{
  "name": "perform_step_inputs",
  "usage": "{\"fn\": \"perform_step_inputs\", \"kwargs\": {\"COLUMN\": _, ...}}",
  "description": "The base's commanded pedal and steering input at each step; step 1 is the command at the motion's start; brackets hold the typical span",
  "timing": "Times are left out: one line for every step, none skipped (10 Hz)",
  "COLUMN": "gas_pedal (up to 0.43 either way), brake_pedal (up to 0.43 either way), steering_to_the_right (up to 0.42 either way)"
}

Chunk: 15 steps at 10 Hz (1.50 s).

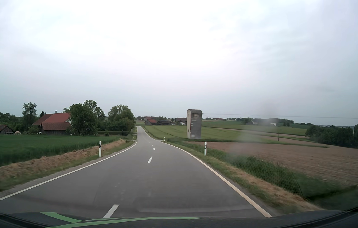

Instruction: Follow the waypoints while adhering to traffic rules and regulations

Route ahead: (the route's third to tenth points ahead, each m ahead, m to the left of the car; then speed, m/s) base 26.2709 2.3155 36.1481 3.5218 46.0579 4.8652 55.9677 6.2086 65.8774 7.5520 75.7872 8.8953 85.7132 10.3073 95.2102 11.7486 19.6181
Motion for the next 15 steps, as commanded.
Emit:
{"fn": "perform_step_inputs", "kwargs": {"gas_pedal": 0.067, "brake_pedal": 0.000, "steering_to_the_right": -0.021}}
{"fn": "perform_step_inputs", "kwargs": {"gas_pedal": 0.067, "brake_pedal": 0.000, "steering_to_the_right": -0.020}}
{"fn": "perform_step_inputs", "kwargs": {"gas_pedal": 0.067, "brake_pedal": 0.000, "steering_to_the_right": -0.019}}
{"fn": "perform_step_inputs", "kwargs": {"gas_pedal": 0.067, "brake_pedal": 0.000, "steering_to_the_right": -0.019}}
{"fn": "perform_step_inputs", "kwargs": {"gas_pedal": 0.079, "brake_pedal": 0.000, "steering_to_the_right": -0.018}}
{"fn": "perform_step_inputs", "kwargs": {"gas_pedal": 0.079, "brake_pedal": 0.000, "steering_to_the_right": -0.018}}
{"fn": "perform_step_inputs", "kwargs": {"gas_pedal": 0.079, "brake_pedal": 0.000, "steering_to_the_right": -0.017}}
{"fn": "perform_step_inputs", "kwargs": {"gas_pedal": 0.079, "brake_pedal": 0.000, "steering_to_the_right": -0.017}}
{"fn": "perform_step_inputs", "kwargs": {"gas_pedal": 0.079, "brake_pedal": 0.000, "steering_to_the_right": -0.017}}
{"fn": "perform_step_inputs", "kwargs": {"gas_pedal": 0.079, "brake_pedal": 0.000, "steering_to_the_right": -0.017}}
{"fn": "perform_step_inputs", "kwargs": {"gas_pedal": 0.079, "brake_pedal": 0.000, "steering_to_the_right": -0.017}}
{"fn": "perform_step_inputs", "kwargs": {"gas_pedal": 0.079, "brake_pedal": 0.000, "steering_to_the_right": -0.017}}
{"fn": "perform_step_inputs", "kwargs": {"gas_pedal": 0.079, "brake_pedal": 0.000, "steering_to_the_right": -0.017}}
{"fn": "perform_step_inputs", "kwargs": {"gas_pedal": 0.079, "brake_pedal": 0.000, "steering_to_the_right": -0.017}}
{"fn": "perform_step_inputs", "kwargs": {"gas_pedal": 0.079, "brake_pedal": 0.000, "steering_to_the_right": -0.017}}
